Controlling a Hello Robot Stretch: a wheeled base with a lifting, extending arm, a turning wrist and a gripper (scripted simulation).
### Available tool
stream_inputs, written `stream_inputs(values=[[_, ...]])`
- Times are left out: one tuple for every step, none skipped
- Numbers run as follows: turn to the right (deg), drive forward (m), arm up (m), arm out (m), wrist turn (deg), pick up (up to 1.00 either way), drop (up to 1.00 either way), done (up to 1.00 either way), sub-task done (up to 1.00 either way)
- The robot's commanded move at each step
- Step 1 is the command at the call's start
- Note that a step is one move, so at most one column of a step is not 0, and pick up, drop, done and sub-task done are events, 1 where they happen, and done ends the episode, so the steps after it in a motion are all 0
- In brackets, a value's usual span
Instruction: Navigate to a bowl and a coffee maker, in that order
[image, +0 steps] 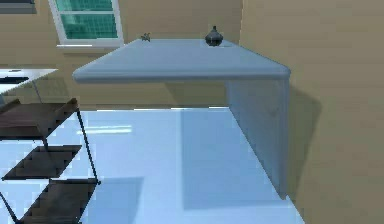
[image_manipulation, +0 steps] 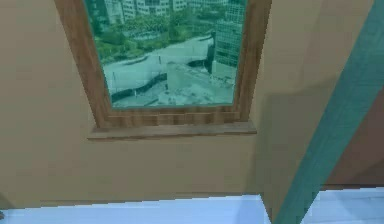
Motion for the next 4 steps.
stream_inputs(values=[[9.0,0.00,0.00,0.00,0.0,0.00,0.00,0.00,0.00],[0.0,0.35,0.00,0.00,0.0,0.00,0.00,0.00,0.00],[-45.0,0.00,0.00,0.00,0.0,0.00,0.00,0.00,0.00],[-6.0,0.00,0.00,0.00,0.0,0.00,0.00,0.00,0.00]])
